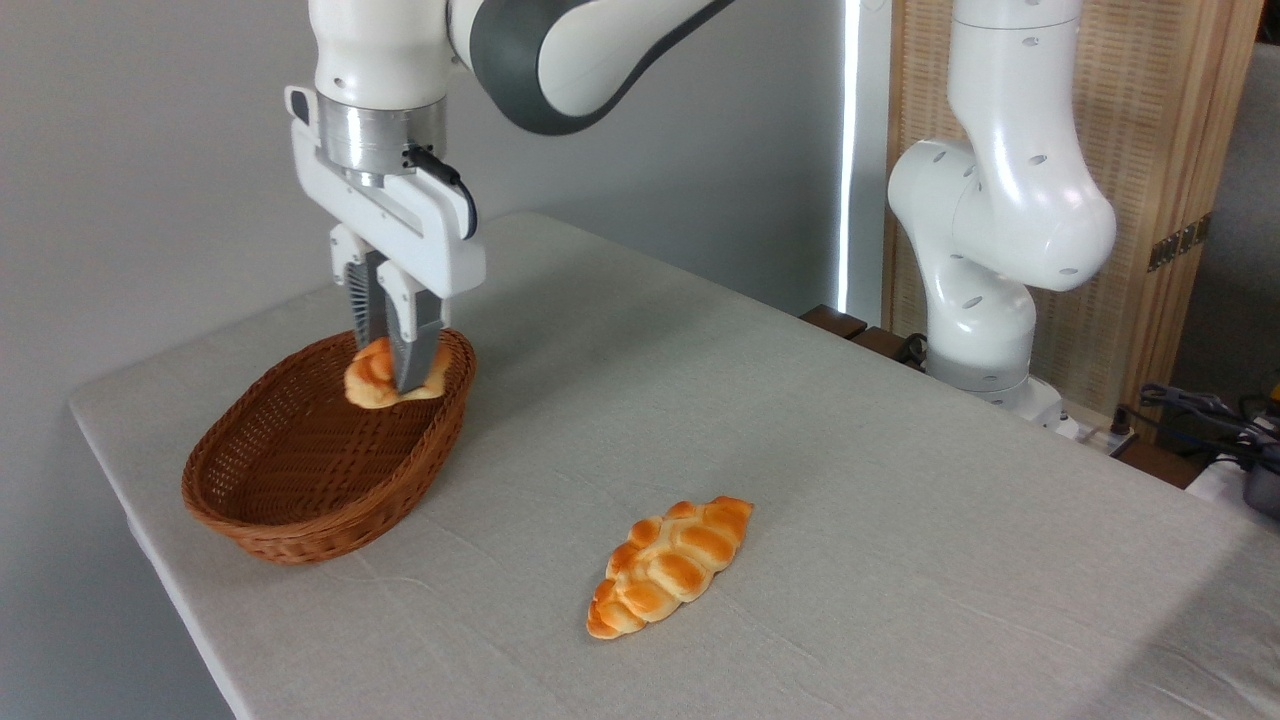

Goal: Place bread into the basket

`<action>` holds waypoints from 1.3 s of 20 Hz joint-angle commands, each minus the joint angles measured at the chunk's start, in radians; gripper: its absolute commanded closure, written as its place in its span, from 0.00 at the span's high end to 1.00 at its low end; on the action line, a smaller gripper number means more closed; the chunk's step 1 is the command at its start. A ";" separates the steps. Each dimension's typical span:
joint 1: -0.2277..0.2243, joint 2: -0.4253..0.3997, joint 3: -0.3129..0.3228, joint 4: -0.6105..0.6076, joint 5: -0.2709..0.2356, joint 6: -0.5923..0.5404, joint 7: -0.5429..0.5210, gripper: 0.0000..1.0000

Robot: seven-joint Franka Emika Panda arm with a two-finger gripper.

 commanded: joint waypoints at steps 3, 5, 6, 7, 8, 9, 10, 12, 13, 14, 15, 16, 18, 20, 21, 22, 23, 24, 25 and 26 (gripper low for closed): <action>-0.005 0.099 -0.061 0.012 0.006 0.197 -0.120 0.99; -0.005 0.113 -0.063 0.013 0.014 0.212 -0.127 1.00; -0.005 0.114 -0.063 0.015 0.014 0.216 -0.128 1.00; -0.005 0.114 -0.064 0.013 0.014 0.216 -0.128 1.00; -0.007 0.117 -0.064 0.013 0.014 0.215 -0.128 1.00; -0.007 0.119 -0.064 0.013 0.014 0.215 -0.130 1.00; -0.007 0.119 -0.066 0.013 0.014 0.215 -0.130 1.00; -0.007 0.119 -0.066 0.013 0.014 0.215 -0.130 1.00; -0.007 0.118 -0.066 0.013 0.014 0.215 -0.130 1.00; -0.007 0.118 -0.066 0.013 0.014 0.215 -0.130 1.00; -0.007 0.118 -0.066 0.013 0.014 0.215 -0.130 1.00; -0.007 0.116 -0.064 0.013 0.014 0.215 -0.128 1.00; -0.005 0.108 -0.060 0.015 0.014 0.209 -0.127 1.00; -0.005 0.082 -0.052 0.013 0.028 0.140 -0.127 1.00; -0.002 0.072 -0.048 0.016 0.061 0.073 -0.122 1.00; 0.001 0.059 -0.044 0.030 0.100 0.019 -0.121 1.00; 0.004 0.052 -0.044 0.048 0.129 -0.036 -0.117 1.00; 0.005 0.050 -0.043 0.056 0.149 -0.084 -0.117 1.00; 0.005 0.050 -0.034 0.065 0.175 -0.116 -0.116 1.00; 0.005 0.048 -0.018 0.067 0.198 -0.144 -0.111 1.00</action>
